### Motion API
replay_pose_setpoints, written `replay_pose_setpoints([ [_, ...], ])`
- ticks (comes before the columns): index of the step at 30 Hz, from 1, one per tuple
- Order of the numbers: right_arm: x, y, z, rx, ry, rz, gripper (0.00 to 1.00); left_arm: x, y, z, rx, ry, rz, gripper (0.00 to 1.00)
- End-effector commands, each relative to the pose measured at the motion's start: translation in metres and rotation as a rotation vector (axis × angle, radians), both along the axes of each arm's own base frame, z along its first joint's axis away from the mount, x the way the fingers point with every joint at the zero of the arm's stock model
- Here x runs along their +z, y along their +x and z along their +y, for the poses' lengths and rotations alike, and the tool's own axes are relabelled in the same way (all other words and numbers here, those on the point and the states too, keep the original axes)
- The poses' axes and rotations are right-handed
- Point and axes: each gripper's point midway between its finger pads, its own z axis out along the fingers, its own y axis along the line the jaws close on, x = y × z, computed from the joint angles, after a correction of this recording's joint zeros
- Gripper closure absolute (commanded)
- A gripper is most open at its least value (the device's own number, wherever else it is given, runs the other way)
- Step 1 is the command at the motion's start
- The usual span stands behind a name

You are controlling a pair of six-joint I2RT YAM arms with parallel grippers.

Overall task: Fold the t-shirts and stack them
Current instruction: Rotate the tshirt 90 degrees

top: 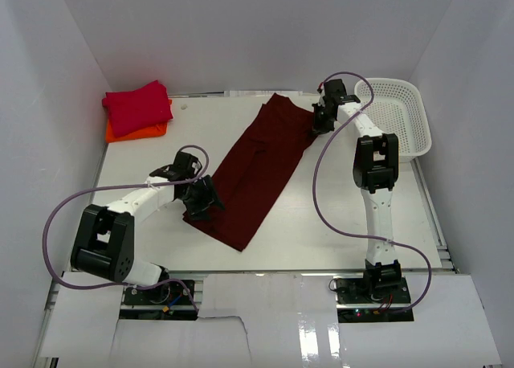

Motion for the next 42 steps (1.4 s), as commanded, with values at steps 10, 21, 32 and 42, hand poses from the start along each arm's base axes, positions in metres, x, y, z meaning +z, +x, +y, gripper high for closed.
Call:
replay_pose_setpoints([
  [10, -0.014, 0.028, 0.019, -0.003, 0.109, -0.041, 0.92, -0.025, -0.034, -0.017, 0.018, -0.067, 0.065, 0.3],
  [21, -0.018, 0.034, 0.03, 0.007, 0.168, -0.055, 0.92, -0.06, -0.068, -0.039, -0.001, -0.102, 0.153, 0.3],
  [32, -0.006, 0.053, 0.051, 0.026, 0.296, -0.128, 0.92, -0.077, -0.116, -0.077, -0.085, -0.106, 0.235, 0.3],
  [42, 0.013, 0.065, 0.079, 0.033, 0.494, -0.163, 0.9, -0.081, -0.141, -0.107, -0.15, -0.115, 0.28, 0.3],
])
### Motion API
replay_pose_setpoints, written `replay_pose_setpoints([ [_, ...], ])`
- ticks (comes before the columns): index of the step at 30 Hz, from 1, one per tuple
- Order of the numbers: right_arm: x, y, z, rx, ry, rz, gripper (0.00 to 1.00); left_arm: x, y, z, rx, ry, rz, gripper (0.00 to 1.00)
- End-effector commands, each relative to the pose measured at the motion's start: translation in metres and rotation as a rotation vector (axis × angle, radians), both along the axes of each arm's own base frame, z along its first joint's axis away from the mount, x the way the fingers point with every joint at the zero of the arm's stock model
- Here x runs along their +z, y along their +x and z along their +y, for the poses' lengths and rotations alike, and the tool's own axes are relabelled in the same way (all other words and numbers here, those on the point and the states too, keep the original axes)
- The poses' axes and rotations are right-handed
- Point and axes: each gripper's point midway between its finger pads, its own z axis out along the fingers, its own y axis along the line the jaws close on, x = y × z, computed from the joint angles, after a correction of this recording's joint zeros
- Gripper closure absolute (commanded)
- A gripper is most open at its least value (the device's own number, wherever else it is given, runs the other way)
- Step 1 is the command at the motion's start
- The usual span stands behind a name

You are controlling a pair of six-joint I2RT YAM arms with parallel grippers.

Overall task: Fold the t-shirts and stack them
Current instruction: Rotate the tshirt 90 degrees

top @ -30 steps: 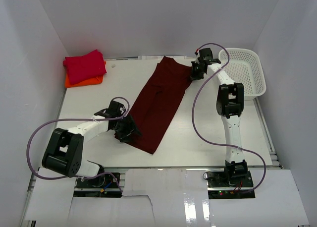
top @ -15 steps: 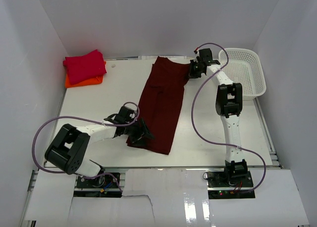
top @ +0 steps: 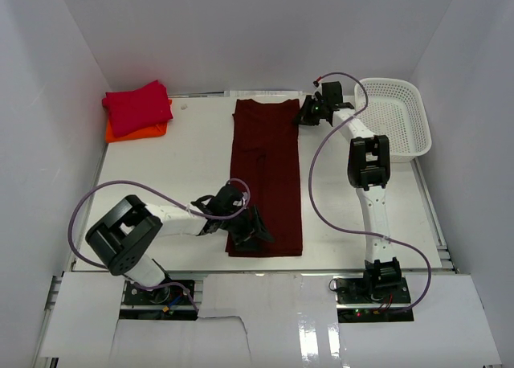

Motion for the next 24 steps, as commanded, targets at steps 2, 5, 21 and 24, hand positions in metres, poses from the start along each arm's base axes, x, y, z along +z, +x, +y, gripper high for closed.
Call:
replay_pose_setpoints([
  [2, 0.006, 0.005, 0.018, 0.024, 0.111, -0.017, 0.91, -0.06, -0.035, 0.039, 0.008, 0.263, 0.106, 0.3],
  [5, 0.004, 0.004, 0.022, 0.029, 0.134, -0.009, 0.91, -0.06, -0.035, 0.034, -0.004, 0.26, 0.106, 0.3],
  [21, 0.109, 0.029, 0.008, 0.055, 0.263, -0.272, 0.92, 0.052, 0.01, 0.006, 0.006, 0.18, -0.139, 0.29],
  [24, 0.15, 0.015, 0.014, 0.126, 0.33, -0.343, 0.92, 0.096, 0.021, -0.001, 0.013, 0.106, -0.239, 0.29],
])
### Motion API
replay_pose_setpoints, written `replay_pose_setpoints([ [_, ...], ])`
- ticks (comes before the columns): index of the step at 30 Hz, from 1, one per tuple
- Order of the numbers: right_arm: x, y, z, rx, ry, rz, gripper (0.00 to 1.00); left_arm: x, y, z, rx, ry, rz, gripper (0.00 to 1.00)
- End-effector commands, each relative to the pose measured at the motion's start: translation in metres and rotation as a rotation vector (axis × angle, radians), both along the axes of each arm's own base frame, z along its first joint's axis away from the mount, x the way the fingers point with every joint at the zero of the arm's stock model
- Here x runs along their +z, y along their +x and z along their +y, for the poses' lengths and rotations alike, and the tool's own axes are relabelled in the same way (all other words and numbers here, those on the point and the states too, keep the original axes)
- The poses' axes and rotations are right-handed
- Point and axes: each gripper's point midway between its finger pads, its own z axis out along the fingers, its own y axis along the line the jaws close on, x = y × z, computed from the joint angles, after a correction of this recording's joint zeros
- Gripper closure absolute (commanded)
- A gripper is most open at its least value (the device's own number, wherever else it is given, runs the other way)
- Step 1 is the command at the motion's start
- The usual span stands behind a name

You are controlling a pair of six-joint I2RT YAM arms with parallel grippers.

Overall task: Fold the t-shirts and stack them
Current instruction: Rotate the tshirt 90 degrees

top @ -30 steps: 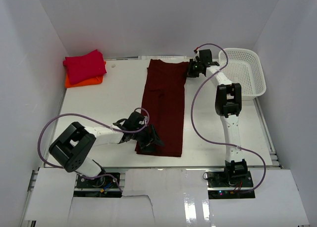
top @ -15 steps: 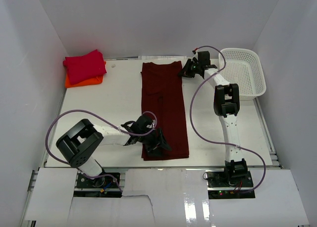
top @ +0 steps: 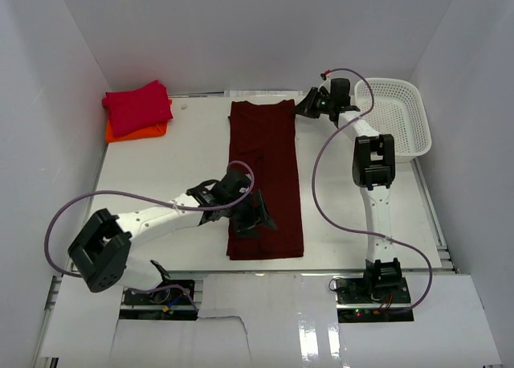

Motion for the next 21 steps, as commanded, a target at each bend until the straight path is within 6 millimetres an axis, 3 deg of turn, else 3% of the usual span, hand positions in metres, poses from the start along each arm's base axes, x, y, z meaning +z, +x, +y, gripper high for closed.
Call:
replay_pose_setpoints([
  [1, 0.12, -0.006, 0.007, 0.092, 0.122, -0.253, 0.92, 0.053, 0.012, 0.007, -0.002, -0.027, -0.159, 0.29],
  [2, 0.127, -0.013, 0.009, 0.114, 0.137, -0.261, 0.92, 0.059, 0.014, 0.009, -0.002, -0.031, -0.19, 0.29],
  [3, 0.156, -0.021, 0.011, 0.14, 0.158, -0.332, 0.92, 0.065, 0.014, 0.012, -0.009, -0.034, -0.225, 0.29],
  [4, 0.149, -0.035, 0.014, 0.177, 0.18, -0.298, 0.92, 0.077, 0.02, 0.02, 0.01, -0.029, -0.297, 0.28],
  [5, 0.155, -0.044, 0.015, 0.198, 0.189, -0.308, 0.83, 0.08, 0.021, 0.028, -0.002, -0.006, -0.343, 0.27],
  [6, 0.181, -0.059, 0.015, 0.234, 0.201, -0.36, 0.75, 0.084, 0.024, 0.033, 0.003, -0.001, -0.385, 0.26],
  [7, 0.169, -0.07, 0.015, 0.242, 0.201, -0.318, 0.66, 0.096, 0.026, 0.042, 0.021, -0.011, -0.444, 0.26],
  [8, 0.169, -0.08, 0.014, 0.253, 0.195, -0.316, 0.54, 0.093, 0.026, 0.05, 0.021, 0.006, -0.466, 0.26],
  [9, 0.192, -0.096, 0.012, 0.271, 0.192, -0.354, 0.49, 0.093, 0.025, 0.057, 0.03, 0.013, -0.482, 0.2],
  [10, 0.193, -0.106, 0.01, 0.269, 0.184, -0.343, 0.45, 0.094, 0.026, 0.062, 0.045, 0.02, -0.504, 0.17],
  [11, 0.171, -0.119, 0.007, 0.266, 0.16, -0.295, 0.42, 0.094, 0.025, 0.072, 0.052, 0.026, -0.53, 0.16],
  [12, 0.19, -0.133, 0.005, 0.268, 0.144, -0.328, 0.42, 0.093, 0.024, 0.076, 0.05, 0.031, -0.539, 0.11],
  [16, 0.17, -0.168, -0.012, 0.193, -0.025, -0.262, 0.41, 0.092, 0.033, 0.096, 0.057, 0.095, -0.633, 0.09],
  [17, 0.154, -0.18, -0.02, 0.166, -0.082, -0.184, 0.41, 0.093, 0.038, 0.101, 0.07, 0.122, -0.658, 0.09],
  [21, 0.145, -0.211, -0.063, 0.019, -0.319, -0.21, 0.4, 0.109, 0.057, 0.116, 0.086, 0.209, -0.762, 0.08],
])
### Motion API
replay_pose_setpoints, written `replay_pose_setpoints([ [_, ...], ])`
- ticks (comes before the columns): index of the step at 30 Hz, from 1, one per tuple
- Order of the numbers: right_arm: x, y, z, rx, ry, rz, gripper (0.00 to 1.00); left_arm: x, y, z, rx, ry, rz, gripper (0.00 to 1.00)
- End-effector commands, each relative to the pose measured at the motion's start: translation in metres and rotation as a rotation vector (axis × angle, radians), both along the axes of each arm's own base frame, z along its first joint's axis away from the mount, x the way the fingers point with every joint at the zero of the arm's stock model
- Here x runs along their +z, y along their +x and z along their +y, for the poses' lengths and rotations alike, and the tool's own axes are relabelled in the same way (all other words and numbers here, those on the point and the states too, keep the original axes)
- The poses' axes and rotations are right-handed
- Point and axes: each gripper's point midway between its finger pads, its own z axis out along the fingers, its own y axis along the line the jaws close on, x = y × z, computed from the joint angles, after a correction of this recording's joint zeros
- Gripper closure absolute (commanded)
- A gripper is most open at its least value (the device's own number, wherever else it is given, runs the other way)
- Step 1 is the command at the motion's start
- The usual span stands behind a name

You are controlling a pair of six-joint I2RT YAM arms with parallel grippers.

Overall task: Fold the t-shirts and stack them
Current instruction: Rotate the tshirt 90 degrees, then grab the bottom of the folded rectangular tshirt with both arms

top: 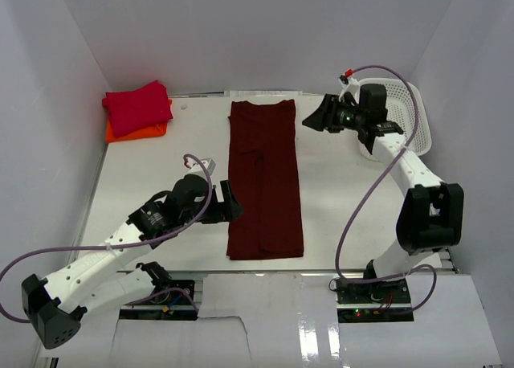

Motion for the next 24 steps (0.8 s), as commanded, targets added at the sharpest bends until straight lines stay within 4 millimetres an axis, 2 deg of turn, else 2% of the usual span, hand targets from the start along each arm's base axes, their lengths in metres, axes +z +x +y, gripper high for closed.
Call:
replay_pose_setpoints([
  [1, -0.03, -0.026, -0.044, -0.15, -0.248, 0.012, 0.4, 0.021, 0.024, 0.023, 0.039, 0.116, -0.158, 0.06],
  [2, -0.032, -0.032, -0.05, -0.17, -0.272, 0.012, 0.4, 0.027, 0.03, 0.028, 0.051, 0.125, -0.188, 0.05],
  [3, -0.024, -0.043, -0.058, -0.198, -0.294, -0.007, 0.4, 0.039, 0.036, 0.03, 0.06, 0.106, -0.239, 0.05],
  [4, -0.034, -0.054, -0.062, -0.204, -0.31, 0.019, 0.4, 0.043, 0.04, 0.032, 0.033, 0.118, -0.277, 0.05],
  [5, -0.037, -0.061, -0.065, -0.212, -0.318, 0.028, 0.4, 0.047, 0.051, 0.043, 0.073, 0.11, -0.287, 0.06],
  [6, -0.034, -0.074, -0.068, -0.218, -0.318, 0.032, 0.4, 0.048, 0.052, 0.038, 0.027, 0.068, -0.271, 0.09],
  [7, -0.045, -0.084, -0.071, -0.224, -0.329, 0.065, 0.4, 0.038, 0.059, 0.039, -0.003, 0.077, -0.234, 0.1],
  [8, -0.041, -0.093, -0.074, -0.237, -0.334, 0.061, 0.4, 0.031, 0.072, 0.054, 0.034, 0.056, -0.198, 0.11],
  [9, -0.048, -0.101, -0.079, -0.254, -0.355, 0.088, 0.4, 0.027, 0.068, 0.045, -0.046, -0.014, -0.158, 0.14],
  [10, -0.058, -0.11, -0.082, -0.259, -0.366, 0.113, 0.39, 0.012, 0.069, 0.047, -0.055, -0.03, -0.115, 0.14],
  [11, -0.055, -0.119, -0.084, -0.27, -0.363, 0.103, 0.39, 0.013, 0.077, 0.053, -0.038, -0.051, -0.135, 0.14],
  [12, -0.058, -0.125, -0.087, -0.28, -0.371, 0.112, 0.39, 0.013, 0.077, 0.052, -0.054, -0.069, -0.141, 0.13],
  [13, -0.071, -0.136, -0.089, -0.285, -0.375, 0.141, 0.39, 0.011, 0.078, 0.054, -0.051, -0.066, -0.146, 0.11],
  [14, -0.066, -0.143, -0.092, -0.302, -0.369, 0.12, 0.39, 0.013, 0.08, 0.054, -0.054, -0.067, -0.165, 0.1],
  [15, -0.07, -0.15, -0.094, -0.312, -0.373, 0.132, 0.38, 0.014, 0.08, 0.054, -0.058, -0.074, -0.17, 0.06],
  [17, -0.077, -0.167, -0.094, -0.314, -0.362, 0.136, 0.36, 0.009, 0.079, 0.053, -0.052, -0.095, -0.16, 0.04],
  [21, -0.101, -0.196, -0.092, -0.282, -0.357, 0.221, 0.34, -0.012, 0.065, 0.049, -0.061, -0.134, -0.084, 0.03],
  [24, -0.123, -0.22, -0.087, -0.251, -0.347, 0.299, 0.34, -0.013, 0.054, 0.043, -0.063, -0.177, -0.063, 0.03],
])
